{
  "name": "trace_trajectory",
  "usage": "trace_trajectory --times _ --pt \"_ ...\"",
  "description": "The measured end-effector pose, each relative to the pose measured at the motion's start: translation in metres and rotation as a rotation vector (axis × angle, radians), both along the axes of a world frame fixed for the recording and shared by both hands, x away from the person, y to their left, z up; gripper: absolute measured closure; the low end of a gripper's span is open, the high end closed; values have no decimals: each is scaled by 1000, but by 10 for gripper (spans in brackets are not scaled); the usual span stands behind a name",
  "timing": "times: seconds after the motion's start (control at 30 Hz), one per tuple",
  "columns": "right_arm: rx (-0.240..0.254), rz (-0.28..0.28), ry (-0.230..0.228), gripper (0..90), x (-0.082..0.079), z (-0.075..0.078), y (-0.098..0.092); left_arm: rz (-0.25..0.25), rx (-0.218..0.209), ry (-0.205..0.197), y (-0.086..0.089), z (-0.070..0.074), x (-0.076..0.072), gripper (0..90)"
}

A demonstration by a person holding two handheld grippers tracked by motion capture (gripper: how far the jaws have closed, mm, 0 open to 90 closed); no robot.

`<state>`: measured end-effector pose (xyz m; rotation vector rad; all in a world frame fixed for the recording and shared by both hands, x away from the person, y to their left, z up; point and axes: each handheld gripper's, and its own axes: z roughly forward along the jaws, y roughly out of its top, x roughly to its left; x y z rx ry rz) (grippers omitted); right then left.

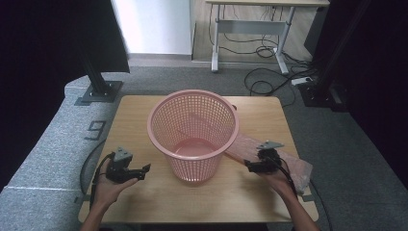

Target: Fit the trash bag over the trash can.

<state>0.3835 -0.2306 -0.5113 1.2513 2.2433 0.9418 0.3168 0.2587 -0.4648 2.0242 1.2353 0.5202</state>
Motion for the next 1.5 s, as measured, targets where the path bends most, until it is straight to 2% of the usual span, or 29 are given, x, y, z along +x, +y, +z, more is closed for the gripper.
trace_trajectory --times 0.03,0.07,0.1,0.13,0.23,0.3,0.4,0.43,0.47,0.5,0.53,0.63,0.67,0.7,0.77,0.83,0.9,0.93,1.0,1.03,1.1,1.3,1.33,1.37,1.4,1.43,1.47,1.5 --pt "9 25 18 148 12 -4 16 3 2 0 0 0 0 182" --pt "9 25 18 148 12 -4 16 3 4 2 1 -1 -1 182" --pt "12 37 17 141 24 -6 29 6 6 3 1 -1 -1 182" --pt "12 37 17 141 24 -6 29 6 6 3 1 -1 -1 182" --pt "44 41 37 138 39 -11 43 6 5 0 2 0 -1 182" --pt "21 46 60 133 46 -17 50 4 6 0 2 -1 -1 183" --pt "-14 43 69 163 52 -24 55 5 5 5 2 -2 0 183" --pt "-32 40 76 197 53 -26 56 5 4 7 2 -3 0 183" --pt "-59 58 74 283 53 -28 56 6 1 8 2 -3 -1 184" --pt "-59 62 65 353 53 -28 55 2 3 7 2 -2 -1 184" --pt "-59 62 65 353 53 -28 55 2 3 7 2 -2 -1 184" --pt "-33 93 67 621 51 -27 50 -2 3 4 1 -2 -3 184" --pt "-22 100 69 768 51 -27 46 -2 3 3 1 -2 -3 185" --pt "-22 100 69 768 51 -27 46 -2 3 3 1 -2 -3 185" --pt "-17 110 83 844 50 -26 44 -3 4 4 2 -2 -2 185" --pt "-26 126 99 881 45 -22 38 -3 10 1 2 -2 -2 187" --pt "-27 136 110 882 42 -21 35 -3 10 0 2 -1 -3 187" --pt "-43 148 128 884 33 -19 28 -2 14 -2 3 -1 -3 187" --pt "-41 159 131 886 27 -19 23 -3 11 -4 3 0 -3 187" --pt "-53 171 153 886 18 -17 15 -2 6 -6 3 0 -3 188" --pt "-67 183 149 886 14 -15 10 0 3 -4 3 -1 -4 188" --pt "-41 110 177 855 -1 -13 -17 -5 -1 -4 4 0 -3 189" --pt "-31 111 163 668 0 -12 -18 -5 2 -3 4 0 -2 189" --pt "-31 111 163 668 0 -12 -18 -6 2 -2 4 0 -1 189" --pt "-27 98 136 540 0 -11 -16 -8 4 -1 4 0 -1 189" --pt "-15 89 97 367 3 -9 -7 -5 1 -1 3 0 0 189" --pt "-15 89 97 367 3 -9 -7 -5 1 -1 3 0 0 189" --pt "-3 93 93 295 4 -9 -2 -4 1 -1 3 0 1 189"
